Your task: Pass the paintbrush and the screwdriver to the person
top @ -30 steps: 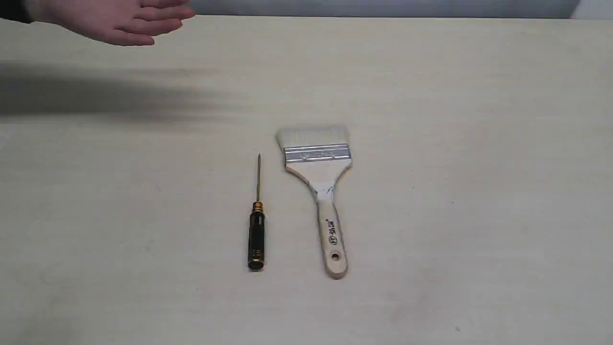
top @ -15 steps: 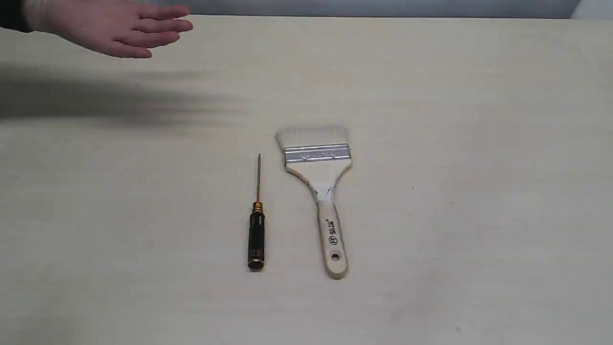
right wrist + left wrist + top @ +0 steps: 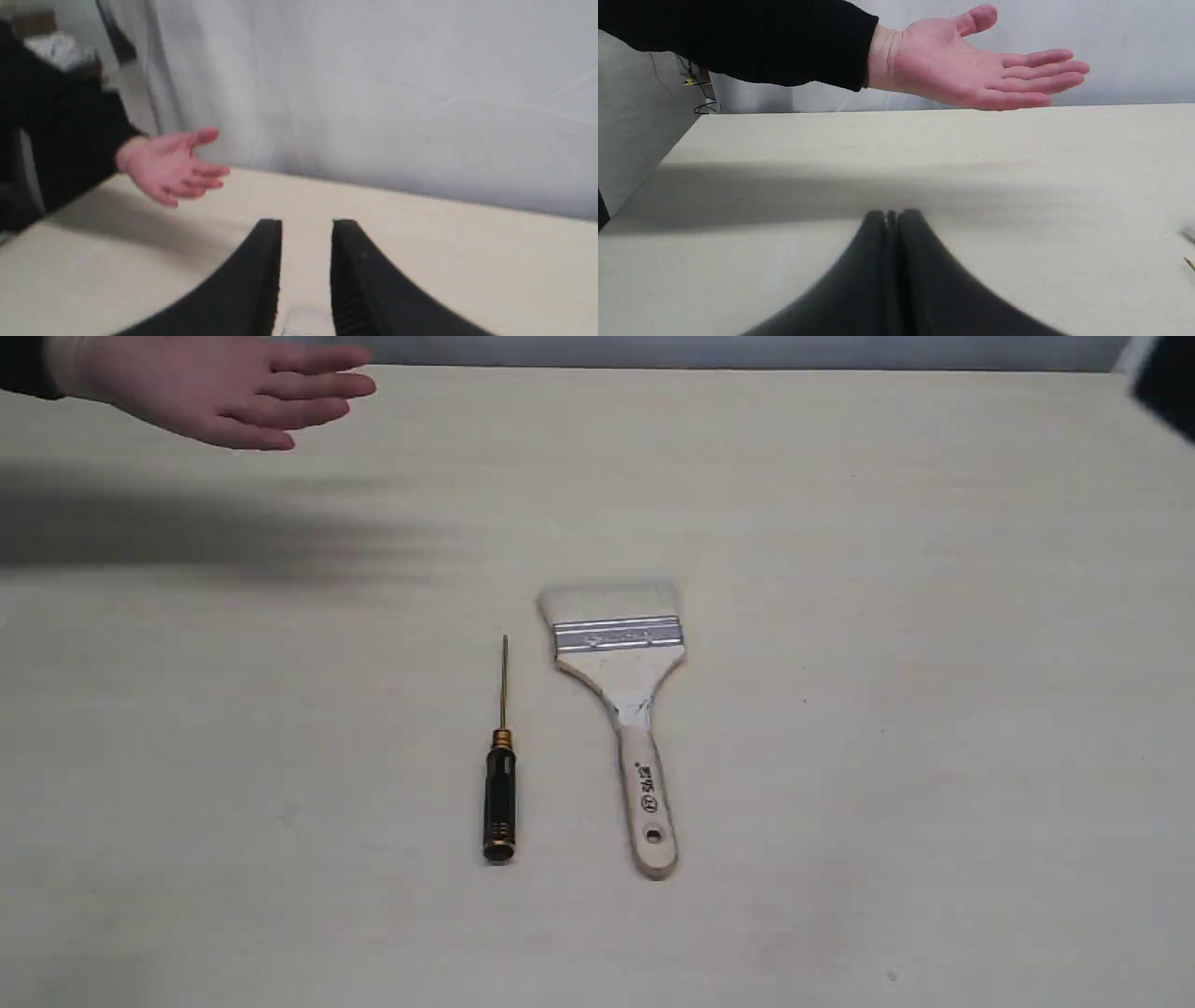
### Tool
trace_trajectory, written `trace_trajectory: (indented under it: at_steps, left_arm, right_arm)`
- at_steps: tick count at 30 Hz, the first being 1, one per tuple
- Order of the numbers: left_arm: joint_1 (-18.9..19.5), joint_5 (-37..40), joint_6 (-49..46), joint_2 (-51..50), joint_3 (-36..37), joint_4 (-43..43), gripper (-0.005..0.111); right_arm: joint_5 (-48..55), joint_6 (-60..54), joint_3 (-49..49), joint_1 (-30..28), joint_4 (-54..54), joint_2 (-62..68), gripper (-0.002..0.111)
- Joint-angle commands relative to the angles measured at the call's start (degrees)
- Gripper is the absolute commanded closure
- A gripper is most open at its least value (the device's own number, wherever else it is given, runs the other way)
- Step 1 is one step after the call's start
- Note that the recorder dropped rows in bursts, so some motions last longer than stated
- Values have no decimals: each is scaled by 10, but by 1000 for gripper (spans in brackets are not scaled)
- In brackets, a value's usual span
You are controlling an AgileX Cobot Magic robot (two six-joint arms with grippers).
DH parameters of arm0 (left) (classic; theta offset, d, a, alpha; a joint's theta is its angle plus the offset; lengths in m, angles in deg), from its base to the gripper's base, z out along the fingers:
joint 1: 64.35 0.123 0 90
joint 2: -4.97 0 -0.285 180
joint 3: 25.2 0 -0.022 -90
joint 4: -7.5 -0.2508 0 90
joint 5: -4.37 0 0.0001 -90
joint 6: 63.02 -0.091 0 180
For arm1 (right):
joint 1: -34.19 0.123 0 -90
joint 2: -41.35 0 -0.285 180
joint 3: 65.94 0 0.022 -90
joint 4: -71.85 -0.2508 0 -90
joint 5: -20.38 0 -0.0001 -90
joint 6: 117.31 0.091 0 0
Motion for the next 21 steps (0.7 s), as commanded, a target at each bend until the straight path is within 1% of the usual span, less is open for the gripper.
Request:
trace_trajectory:
  at_steps: [1, 4, 6, 8, 11, 13, 15, 17, 18, 21]
  left_arm:
    - [-3, -2, 1, 1, 1, 2, 107]
    - [-3, -3, 1, 1, 1, 2, 107]
    - [-3, -3, 1, 1, 1, 2, 107]
    - [-3, -3, 1, 1, 1, 2, 107]
    - [-3, -3, 1, 1, 1, 2, 107]
    - [-3, -3, 1, 1, 1, 2, 107]
    - [-3, -3, 1, 1, 1, 2, 107]
    - [-3, -3, 1, 1, 1, 2, 107]
    - [-3, -3, 1, 1, 1, 2, 107]
    - [-3, -3, 1, 1, 1, 2, 107]
  right_arm:
    - [53, -30, 39, 1, -13, 103, 72]
    - [99, -30, 72, 1, -16, 197, 68]
    - [125, -30, 92, 1, -16, 262, 68]
    - [129, -27, 107, 8, -13, 311, 68]
    - [104, -12, 127, 48, 12, 400, 68]
    - [70, 20, 144, 91, 47, 456, 68]
    - [45, 74, 167, 139, 106, 504, 68]
    - [24, 152, 198, 178, 178, 547, 68]
    - [20, 209, 215, 201, 236, 575, 68]
    - [48, 355, 266, 236, 372, 633, 68]
